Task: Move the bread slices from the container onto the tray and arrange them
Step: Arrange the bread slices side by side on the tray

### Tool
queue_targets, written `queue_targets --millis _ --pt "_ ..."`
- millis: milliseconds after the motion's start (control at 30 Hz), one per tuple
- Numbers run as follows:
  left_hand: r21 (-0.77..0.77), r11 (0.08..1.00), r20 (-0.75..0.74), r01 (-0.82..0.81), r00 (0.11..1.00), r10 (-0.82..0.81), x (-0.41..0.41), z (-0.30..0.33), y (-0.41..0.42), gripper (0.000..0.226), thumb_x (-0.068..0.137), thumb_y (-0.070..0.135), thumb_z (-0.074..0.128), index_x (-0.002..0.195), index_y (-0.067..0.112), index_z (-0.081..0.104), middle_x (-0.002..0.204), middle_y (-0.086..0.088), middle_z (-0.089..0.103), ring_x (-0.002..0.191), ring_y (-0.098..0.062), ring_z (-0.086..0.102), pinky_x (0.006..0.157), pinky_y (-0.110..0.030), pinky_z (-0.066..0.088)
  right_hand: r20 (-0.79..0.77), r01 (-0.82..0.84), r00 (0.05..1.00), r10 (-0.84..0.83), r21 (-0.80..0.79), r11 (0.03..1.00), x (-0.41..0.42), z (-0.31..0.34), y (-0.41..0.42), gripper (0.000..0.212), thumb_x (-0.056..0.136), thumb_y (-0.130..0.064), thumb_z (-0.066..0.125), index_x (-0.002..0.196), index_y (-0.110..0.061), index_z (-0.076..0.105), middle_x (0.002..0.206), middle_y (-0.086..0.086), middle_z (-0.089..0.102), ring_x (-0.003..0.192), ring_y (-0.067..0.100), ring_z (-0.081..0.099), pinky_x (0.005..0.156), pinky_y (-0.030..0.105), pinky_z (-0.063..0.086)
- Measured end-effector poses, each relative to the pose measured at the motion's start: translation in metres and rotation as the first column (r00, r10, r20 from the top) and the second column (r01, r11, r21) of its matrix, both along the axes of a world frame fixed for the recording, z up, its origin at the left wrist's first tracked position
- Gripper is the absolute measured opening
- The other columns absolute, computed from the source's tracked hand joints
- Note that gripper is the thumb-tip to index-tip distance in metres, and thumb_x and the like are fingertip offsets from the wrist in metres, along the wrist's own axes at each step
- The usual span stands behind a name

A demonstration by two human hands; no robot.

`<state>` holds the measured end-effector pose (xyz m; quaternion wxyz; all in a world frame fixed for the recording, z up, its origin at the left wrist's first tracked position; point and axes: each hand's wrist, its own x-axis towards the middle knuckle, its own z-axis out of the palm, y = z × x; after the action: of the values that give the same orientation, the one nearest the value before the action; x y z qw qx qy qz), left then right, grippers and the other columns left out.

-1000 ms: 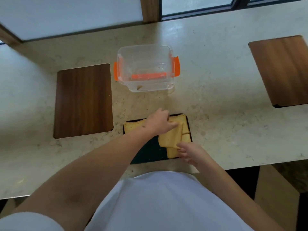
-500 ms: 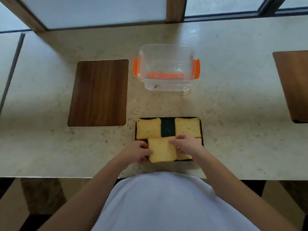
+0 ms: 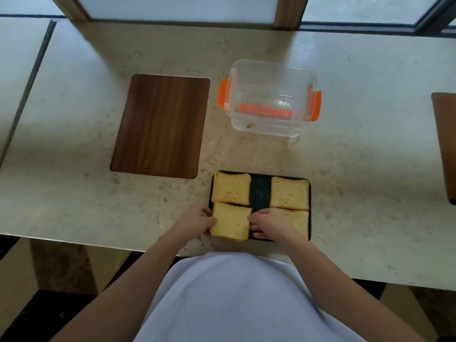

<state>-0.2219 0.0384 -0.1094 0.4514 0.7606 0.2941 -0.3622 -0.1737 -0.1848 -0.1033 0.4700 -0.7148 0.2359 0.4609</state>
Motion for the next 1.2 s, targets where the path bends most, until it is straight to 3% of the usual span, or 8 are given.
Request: queue_targets --millis 200,333,733,800,900,1000,1100,1200 --pt "0.069 0.994 0.076 0.084 0.993 -0.089 0.002 -0.002 0.000 0.016 0.088 0.025 0.065 0.099 0.016 0.057 0.087 -0.007 0.068 0.058 -0.015 0.070 0.048 -0.025 0.054 0.068 -0.006 0.998 0.005 0.012 1.000 -0.004 0.003 0.007 0.037 0.095 -0.027 0.064 0.128 -0.011 0.064 0.116 0.004 0.067 0.093 0.011 0.067 0.087 0.032 0.060" --pt "0.139 0.977 0.123 0.160 0.976 -0.177 0.003 -0.003 -0.001 0.021 0.079 0.026 0.071 0.092 0.020 0.055 0.088 -0.010 0.066 0.072 -0.021 0.067 0.057 -0.036 0.054 0.099 -0.003 0.995 0.000 0.033 0.999 -0.004 0.007 0.008 0.040 0.096 -0.025 0.063 0.133 -0.010 0.061 0.125 0.005 0.064 0.098 0.009 0.064 0.087 0.029 0.058" --pt "0.324 0.923 0.230 0.208 0.929 -0.290 -0.008 -0.014 -0.002 0.020 0.083 0.019 0.066 0.098 0.020 0.053 0.084 -0.001 0.057 0.072 -0.016 0.055 0.063 -0.033 0.047 0.115 -0.141 0.984 0.138 0.021 0.990 -0.006 0.011 0.001 0.045 0.096 -0.026 0.063 0.138 -0.012 0.058 0.121 0.001 0.064 0.105 0.014 0.063 0.088 0.031 0.058" --pt "0.342 0.910 0.229 0.235 0.918 -0.324 -0.009 -0.013 -0.001 0.018 0.083 0.019 0.065 0.096 0.019 0.053 0.087 0.000 0.056 0.074 -0.016 0.054 0.061 -0.031 0.045 0.138 -0.183 0.973 0.183 -0.011 0.983 -0.006 0.012 0.002 0.039 0.094 -0.027 0.064 0.131 -0.014 0.063 0.110 0.001 0.069 0.102 0.019 0.066 0.091 0.040 0.059" --pt "0.385 0.881 0.219 0.275 0.900 -0.376 -0.007 -0.013 -0.002 0.014 0.084 0.021 0.063 0.094 0.019 0.053 0.093 0.001 0.052 0.075 -0.016 0.054 0.062 -0.030 0.042 0.151 -0.238 0.958 0.244 -0.059 0.970 -0.003 0.016 0.006 0.022 0.093 -0.030 0.063 0.105 -0.013 0.072 0.115 0.023 0.069 0.107 0.039 0.064 0.093 0.058 0.054" --pt "0.439 0.847 0.194 0.299 0.889 -0.414 -0.004 -0.012 -0.003 0.012 0.089 0.028 0.056 0.088 0.016 0.054 0.094 0.001 0.049 0.074 -0.017 0.054 0.065 -0.032 0.045 0.164 -0.306 0.934 0.317 -0.087 0.948 0.001 0.015 0.009 0.041 0.094 -0.031 0.060 0.116 0.002 0.064 0.121 0.030 0.063 0.111 0.045 0.061 0.094 0.063 0.050" --pt "0.488 0.823 0.178 0.292 0.889 -0.421 0.002 -0.013 -0.006 0.029 0.096 0.040 0.047 0.080 0.017 0.053 0.089 -0.001 0.051 0.070 -0.017 0.053 0.063 -0.035 0.045 0.165 -0.344 0.918 0.360 -0.117 0.932 0.005 0.014 0.011 0.044 0.094 -0.032 0.058 0.118 0.005 0.063 0.109 0.030 0.067 0.091 0.040 0.067 0.091 0.056 0.055" --pt "0.494 0.845 0.208 0.206 0.915 -0.345 0.007 -0.013 -0.008 0.039 0.095 0.052 0.048 0.073 0.020 0.049 0.074 0.002 0.053 0.063 -0.014 0.050 0.053 -0.030 0.035 0.141 -0.370 0.911 0.388 -0.136 0.919 0.007 0.014 0.009 0.041 0.094 -0.032 0.058 0.116 0.002 0.065 0.079 0.013 0.059 0.069 0.020 0.054 0.067 0.036 0.047"
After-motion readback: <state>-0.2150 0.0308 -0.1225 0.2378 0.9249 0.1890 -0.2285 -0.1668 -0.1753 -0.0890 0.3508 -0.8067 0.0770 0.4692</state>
